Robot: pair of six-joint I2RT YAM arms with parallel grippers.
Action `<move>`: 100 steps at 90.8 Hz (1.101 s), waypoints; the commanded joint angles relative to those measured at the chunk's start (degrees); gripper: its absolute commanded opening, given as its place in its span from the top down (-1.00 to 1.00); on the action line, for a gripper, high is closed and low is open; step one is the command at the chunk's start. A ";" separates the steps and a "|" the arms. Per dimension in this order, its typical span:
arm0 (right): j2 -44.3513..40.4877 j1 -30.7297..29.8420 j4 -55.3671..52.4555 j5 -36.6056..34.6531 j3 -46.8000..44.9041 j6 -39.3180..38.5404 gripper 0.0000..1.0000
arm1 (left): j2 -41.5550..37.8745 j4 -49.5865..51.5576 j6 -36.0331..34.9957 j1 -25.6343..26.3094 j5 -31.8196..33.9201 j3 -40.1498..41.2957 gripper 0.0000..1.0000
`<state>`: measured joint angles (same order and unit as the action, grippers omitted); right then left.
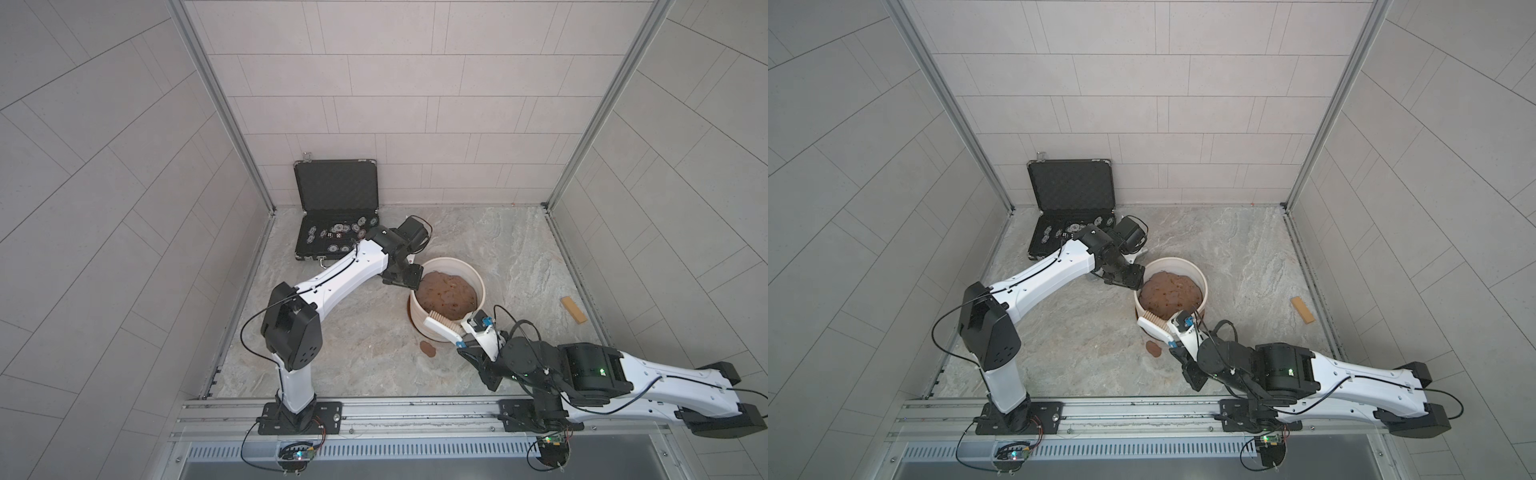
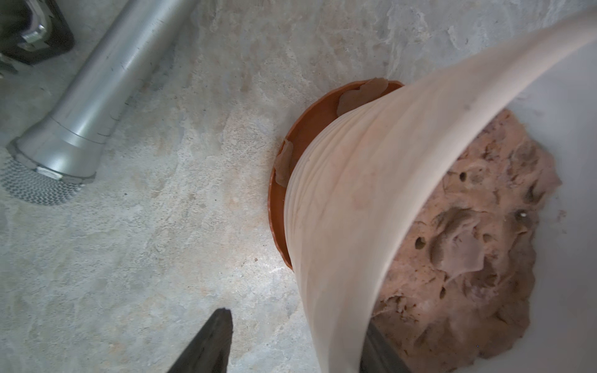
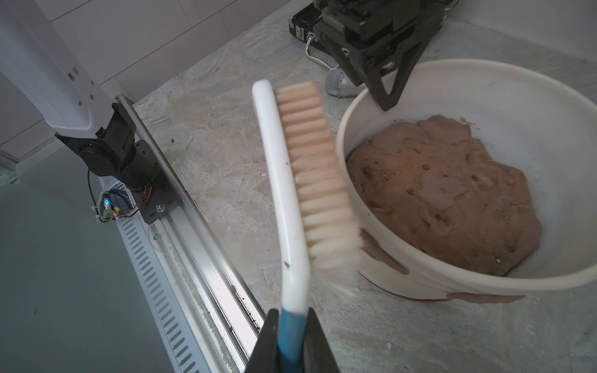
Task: Scrub the dried mud off the ceramic pot
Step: Brush off the soil from the pot, then rotate the pot on the tray.
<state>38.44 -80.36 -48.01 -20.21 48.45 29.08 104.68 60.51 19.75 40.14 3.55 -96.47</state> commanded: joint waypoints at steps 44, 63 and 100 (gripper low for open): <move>-0.14 25.12 -0.33 -0.54 10.32 -1.86 1.00 | 4.08 -9.55 -14.72 2.41 12.46 -3.60 0.72; 1.84 27.04 -0.39 1.58 9.68 -1.06 1.00 | 13.40 1.30 -17.93 1.70 5.16 -16.79 1.00; 0.65 31.61 0.63 9.46 7.95 -3.85 1.00 | 23.88 4.11 -48.83 0.59 -7.32 -29.56 1.00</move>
<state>39.88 -49.63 -48.84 -15.94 57.14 27.55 124.27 64.69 -13.17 40.62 4.73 -124.31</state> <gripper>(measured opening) 0.157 0.115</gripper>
